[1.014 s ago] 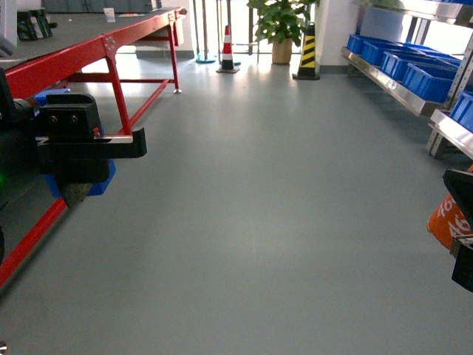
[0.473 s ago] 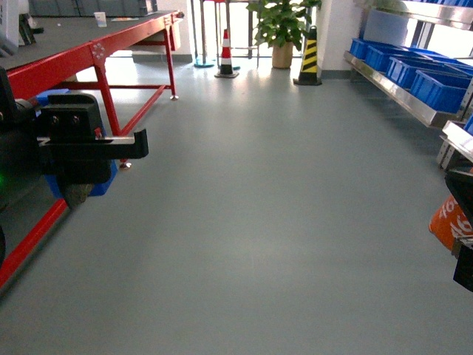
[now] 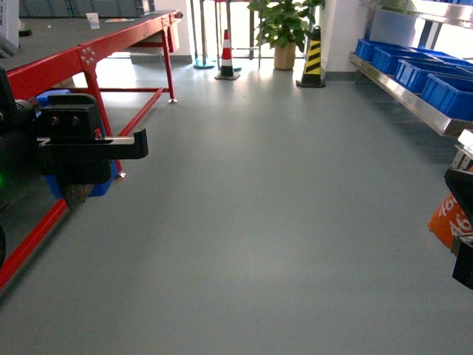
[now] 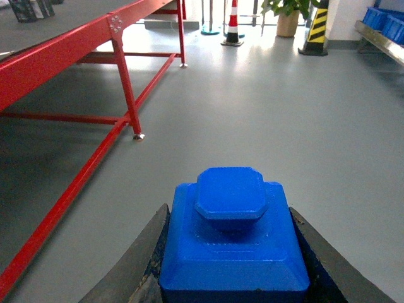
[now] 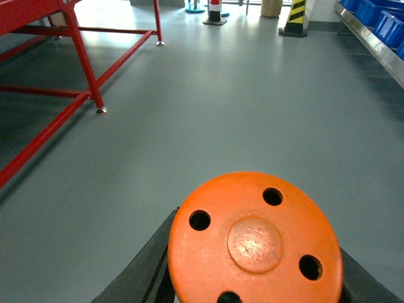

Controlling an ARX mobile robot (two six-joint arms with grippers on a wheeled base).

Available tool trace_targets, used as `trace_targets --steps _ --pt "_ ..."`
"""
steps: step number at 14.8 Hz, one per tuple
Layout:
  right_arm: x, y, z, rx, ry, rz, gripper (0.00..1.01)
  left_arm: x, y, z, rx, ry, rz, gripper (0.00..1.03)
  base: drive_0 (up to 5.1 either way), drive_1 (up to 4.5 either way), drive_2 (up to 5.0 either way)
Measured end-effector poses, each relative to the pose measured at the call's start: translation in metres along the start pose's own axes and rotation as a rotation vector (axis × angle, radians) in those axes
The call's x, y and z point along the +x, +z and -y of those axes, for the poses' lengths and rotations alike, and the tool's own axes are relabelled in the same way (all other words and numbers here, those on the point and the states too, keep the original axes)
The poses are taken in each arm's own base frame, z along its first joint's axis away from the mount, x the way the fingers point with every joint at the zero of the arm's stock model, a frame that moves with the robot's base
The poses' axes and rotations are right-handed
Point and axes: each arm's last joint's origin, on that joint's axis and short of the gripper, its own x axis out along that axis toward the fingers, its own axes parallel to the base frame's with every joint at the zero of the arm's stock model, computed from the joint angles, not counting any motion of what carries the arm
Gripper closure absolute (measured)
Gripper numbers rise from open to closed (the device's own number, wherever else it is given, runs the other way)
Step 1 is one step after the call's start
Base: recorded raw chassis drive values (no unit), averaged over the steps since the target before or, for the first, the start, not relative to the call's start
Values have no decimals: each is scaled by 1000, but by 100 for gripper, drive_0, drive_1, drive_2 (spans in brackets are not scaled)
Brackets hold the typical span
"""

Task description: Sort blue parts and orange caps into right shelf containers

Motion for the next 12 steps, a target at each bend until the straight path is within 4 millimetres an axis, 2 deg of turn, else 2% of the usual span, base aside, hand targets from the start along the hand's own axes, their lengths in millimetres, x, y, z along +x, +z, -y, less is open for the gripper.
trace_targets --steps 12 --pt "0 0 0 1 0 2 57 0 0 0 -2 0 4 63 0 408 -407"
